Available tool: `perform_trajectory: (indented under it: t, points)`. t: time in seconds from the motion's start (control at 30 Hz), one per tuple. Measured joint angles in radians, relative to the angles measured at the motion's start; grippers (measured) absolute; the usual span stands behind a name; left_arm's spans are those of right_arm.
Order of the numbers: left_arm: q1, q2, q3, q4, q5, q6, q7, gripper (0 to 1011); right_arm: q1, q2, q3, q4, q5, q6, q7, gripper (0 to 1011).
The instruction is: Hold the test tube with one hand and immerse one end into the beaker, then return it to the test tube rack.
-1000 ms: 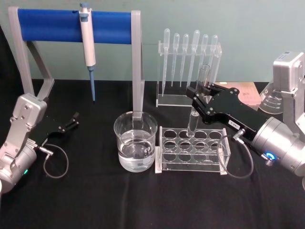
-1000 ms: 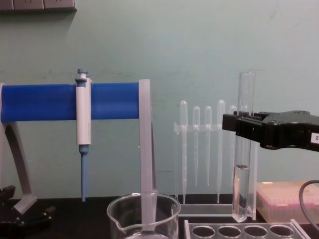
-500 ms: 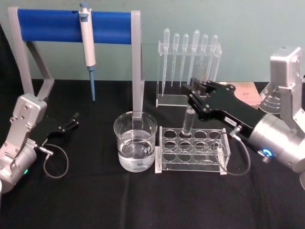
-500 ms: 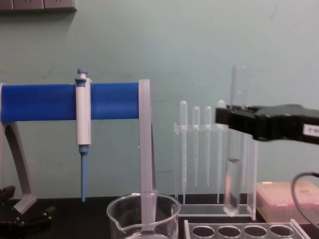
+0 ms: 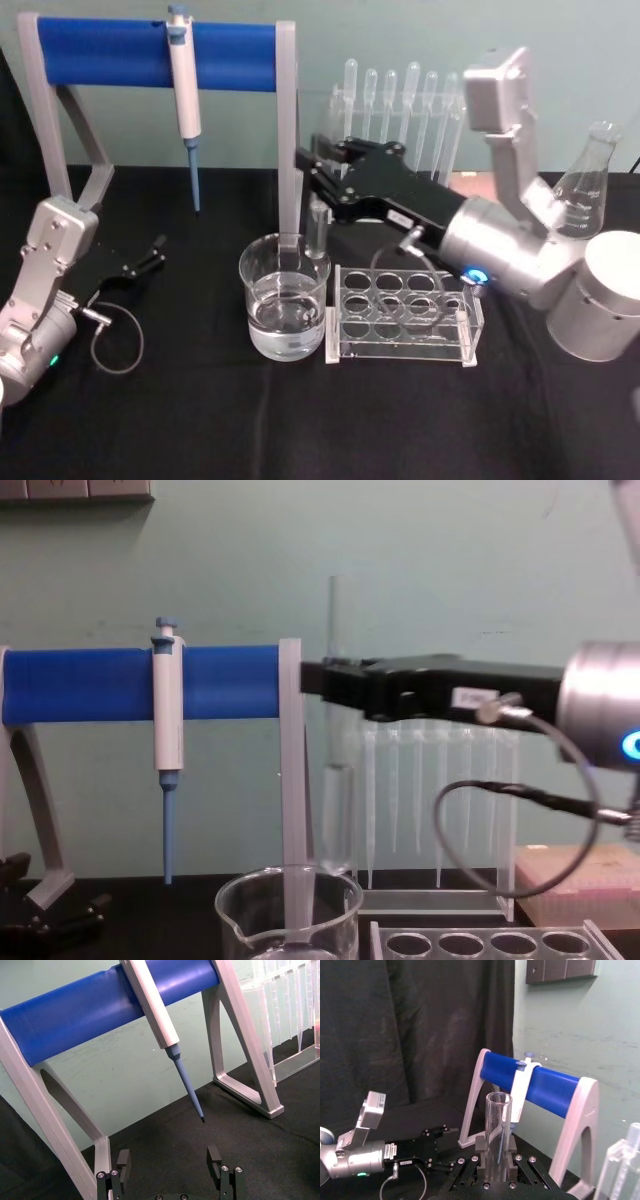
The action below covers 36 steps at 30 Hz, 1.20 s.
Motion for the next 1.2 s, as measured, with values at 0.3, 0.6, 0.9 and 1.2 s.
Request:
perform_trajectory:
  t: [0.3, 0.6, 0.9, 1.2]
  points:
    - [0.0, 0.0, 0.0, 0.0, 0.0, 0.0, 0.0, 1000, 0.05, -0.063, -0.06, 0.163, -0.012, -0.073, 0.038, 225]
    - [0.0, 0.0, 0.0, 0.0, 0.0, 0.0, 0.0, 1000, 0.052, -0.083, -0.094, 0.26, -0.03, -0.125, 0.074, 225]
    - [0.0, 0.0, 0.0, 0.0, 0.0, 0.0, 0.0, 1000, 0.043, -0.091, -0.117, 0.321, -0.063, -0.178, 0.108, 224]
    - [0.0, 0.0, 0.0, 0.0, 0.0, 0.0, 0.0, 1000, 0.042, -0.09, -0.118, 0.32, -0.072, -0.181, 0.11, 225]
